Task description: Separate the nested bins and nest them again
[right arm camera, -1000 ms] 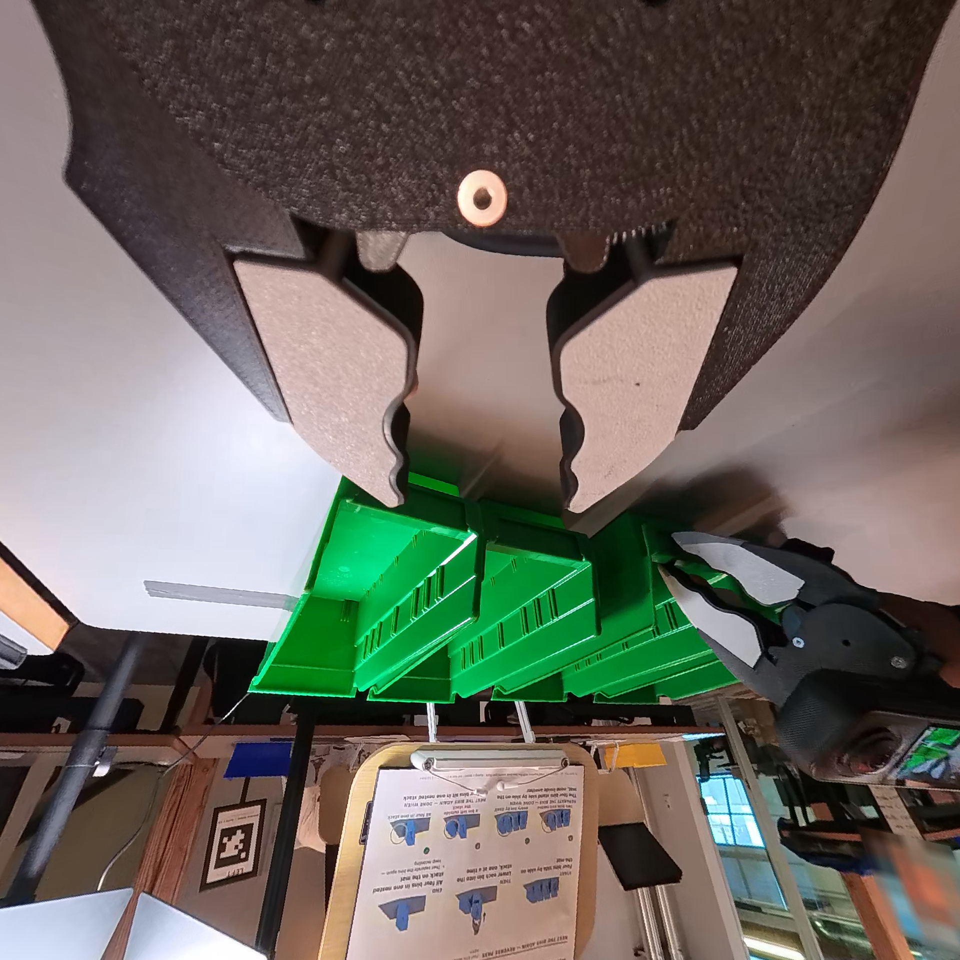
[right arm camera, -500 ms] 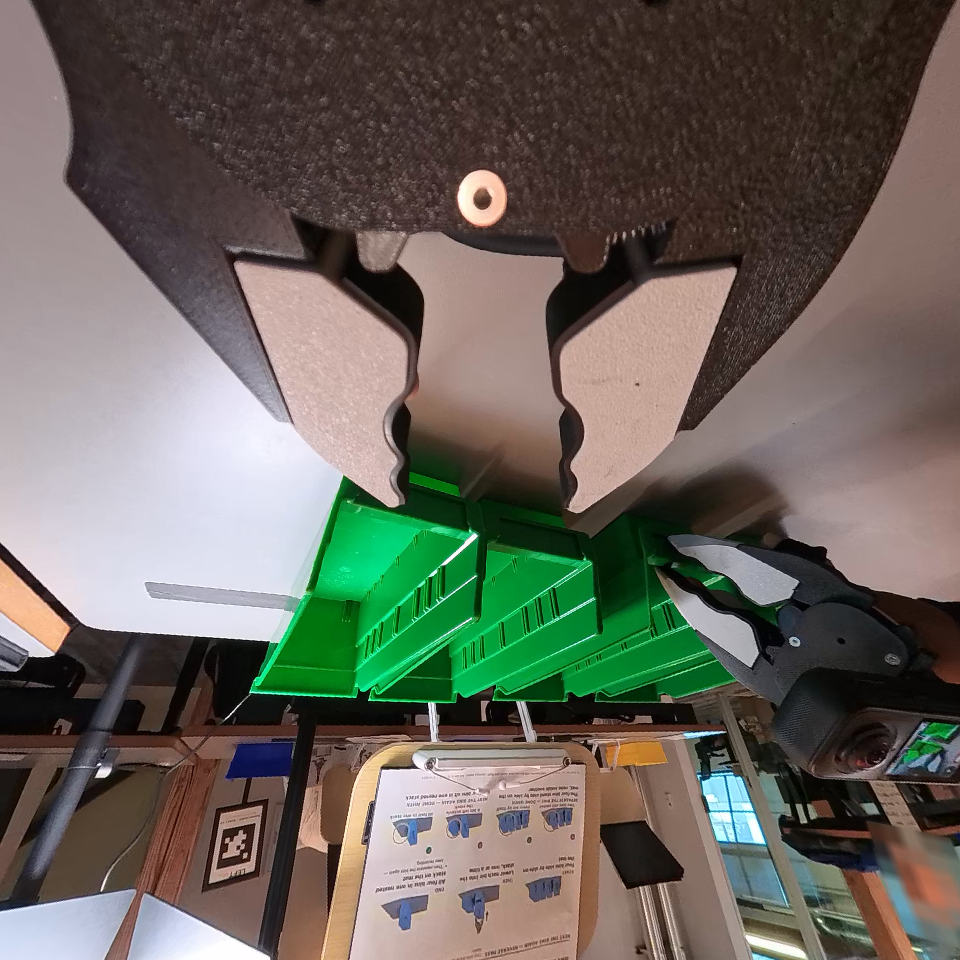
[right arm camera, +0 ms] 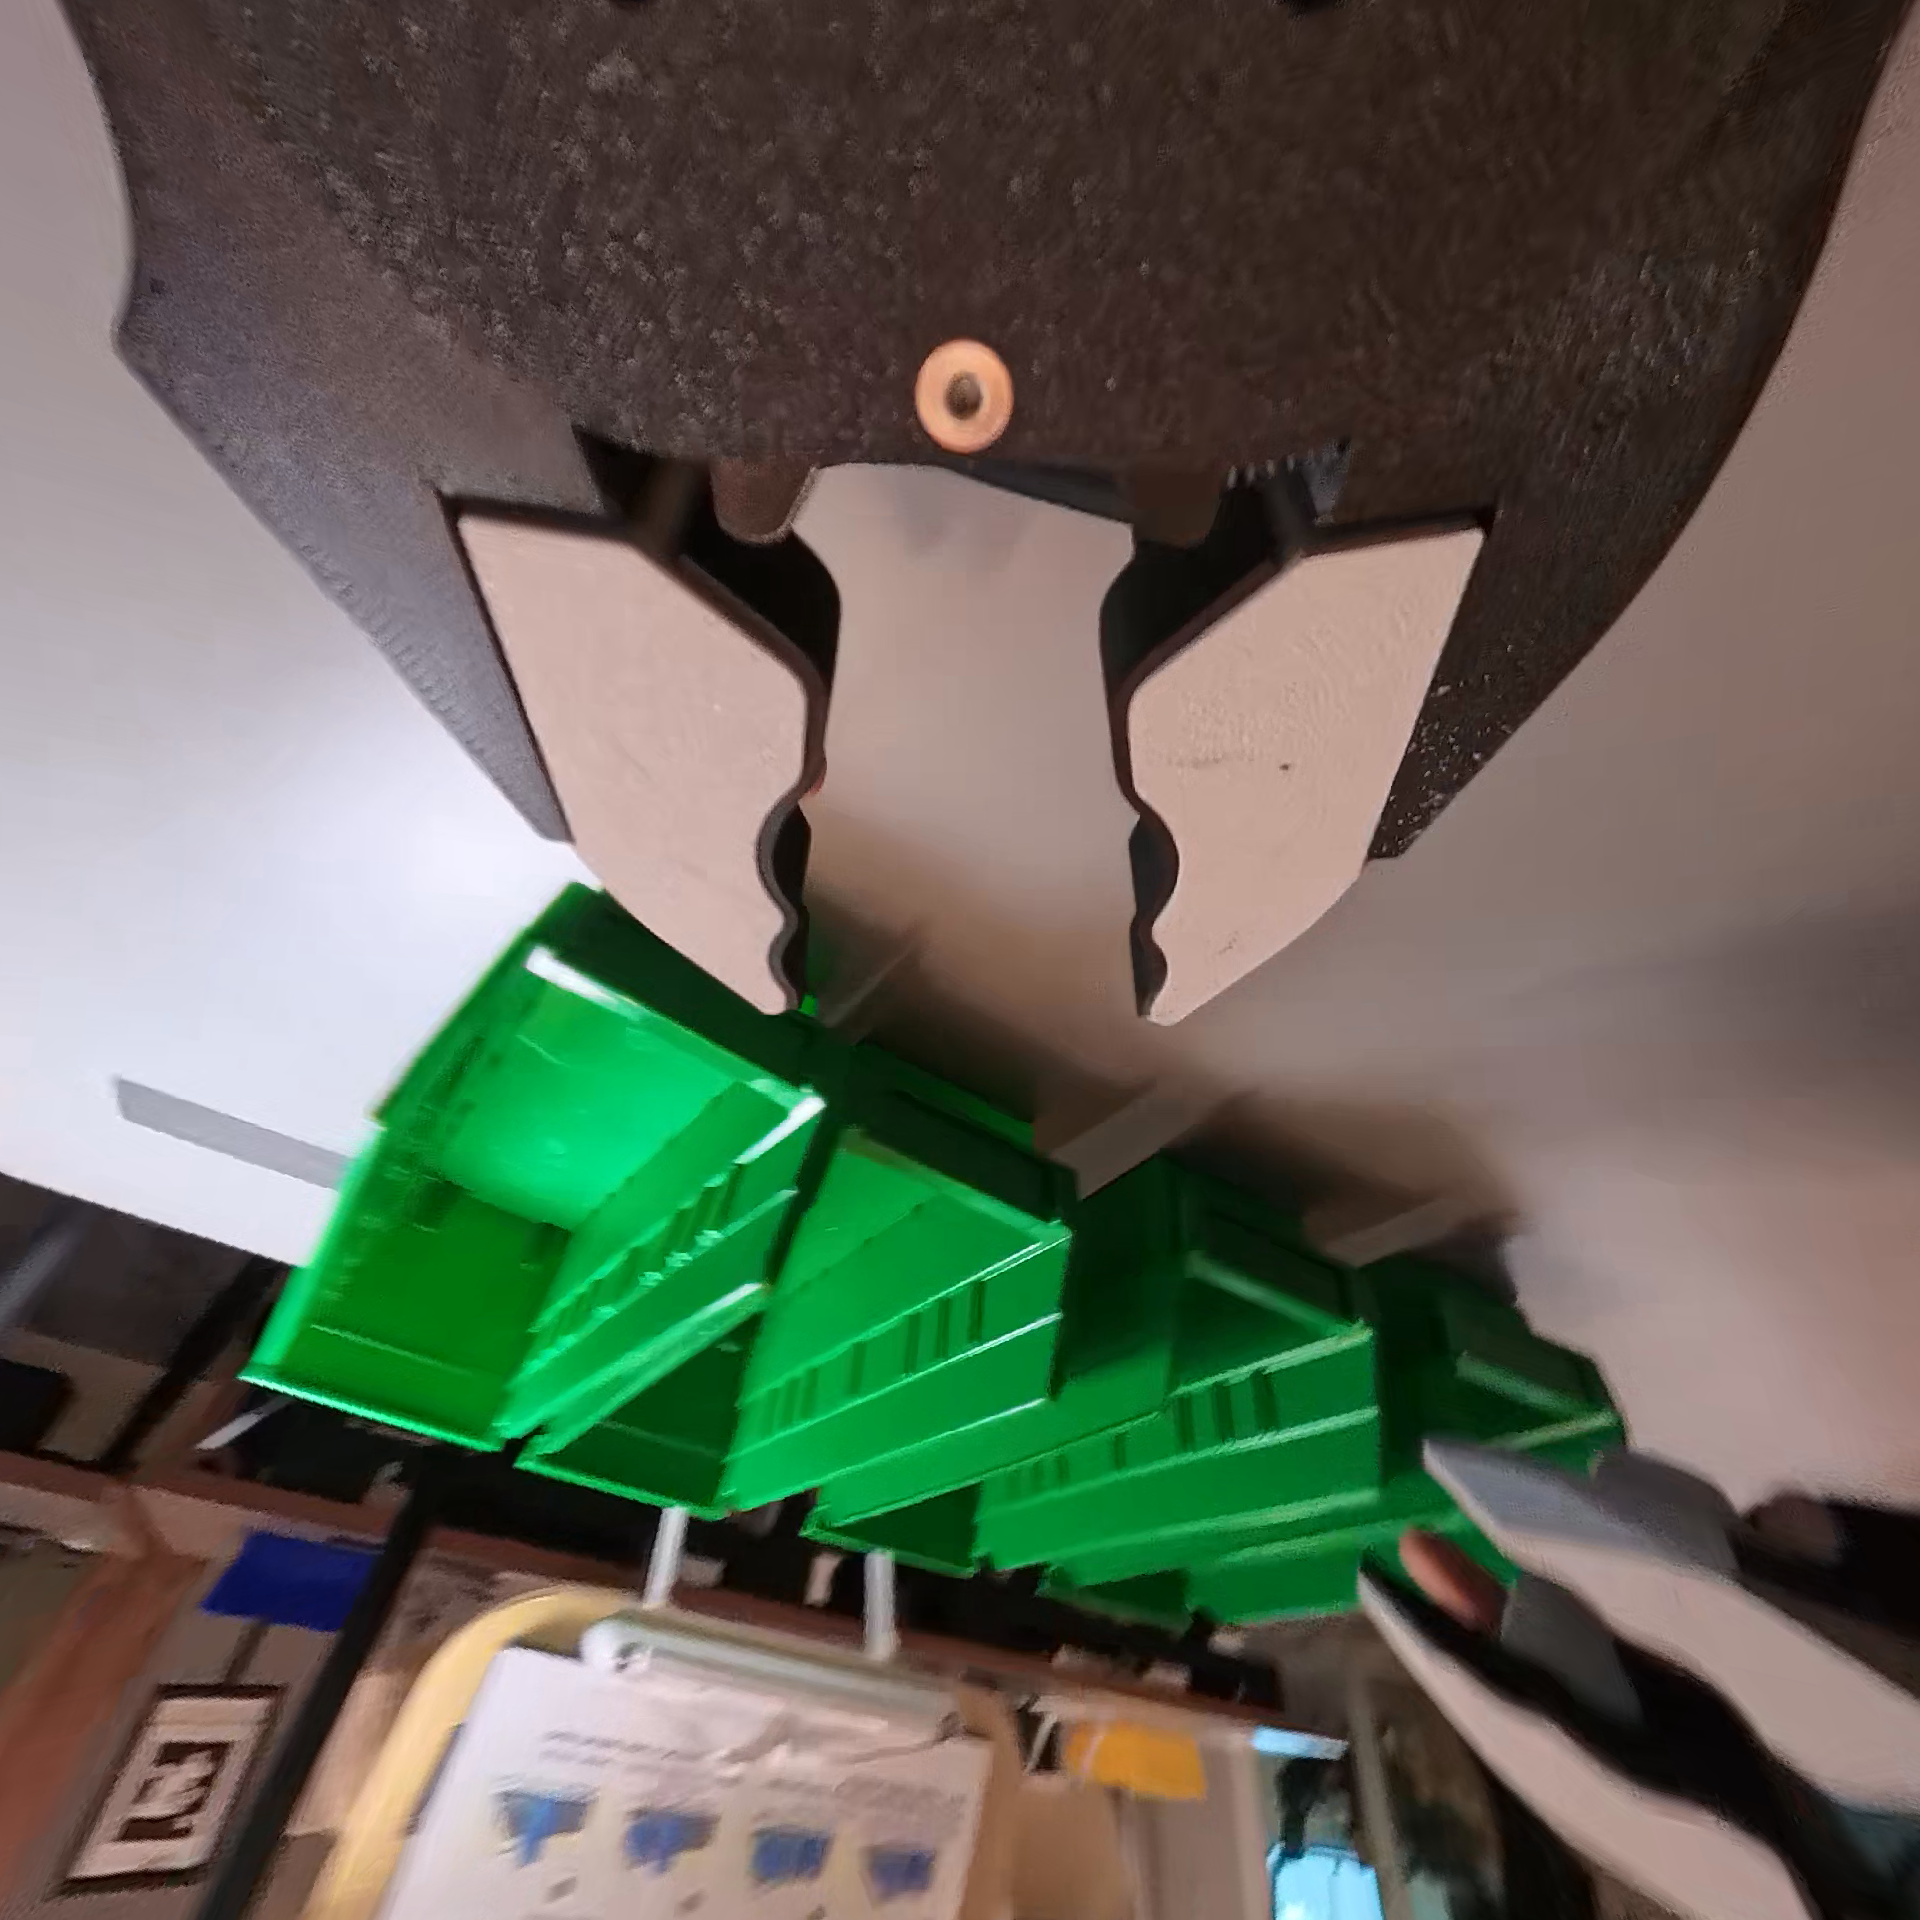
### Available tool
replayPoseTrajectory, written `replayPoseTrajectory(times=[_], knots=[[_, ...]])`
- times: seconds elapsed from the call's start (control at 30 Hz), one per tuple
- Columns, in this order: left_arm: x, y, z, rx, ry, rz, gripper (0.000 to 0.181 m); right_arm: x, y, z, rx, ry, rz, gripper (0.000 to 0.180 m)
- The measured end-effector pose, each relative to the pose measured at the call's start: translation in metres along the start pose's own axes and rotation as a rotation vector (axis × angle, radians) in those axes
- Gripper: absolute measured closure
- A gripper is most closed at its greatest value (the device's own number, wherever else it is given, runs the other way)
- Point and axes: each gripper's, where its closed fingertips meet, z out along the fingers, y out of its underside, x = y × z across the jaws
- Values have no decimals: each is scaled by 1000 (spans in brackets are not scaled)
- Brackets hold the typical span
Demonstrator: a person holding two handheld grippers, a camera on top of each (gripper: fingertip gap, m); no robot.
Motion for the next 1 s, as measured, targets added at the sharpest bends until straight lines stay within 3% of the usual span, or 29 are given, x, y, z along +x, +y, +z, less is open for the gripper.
replayPoseTrajectory(times=[0.13,0.3,0.57,0.7,1.0], knots=[[-1,8,-39,129,-25,-177,137,-28,2,34,-128,-124,-186,117],[-3,58,-76,141,-91,-350,129,-42,2,86,-278,-172,-474,115],[-10,131,-106,127,-198,-486,128,-12,23,161,-572,-99,-845,123],[-14,136,-112,189,-165,-575,129,-5,37,170,-592,-81,-959,147],[-12,133,-103,185,-158,-540,131,-25,37,159,-526,-166,-1049,150]])
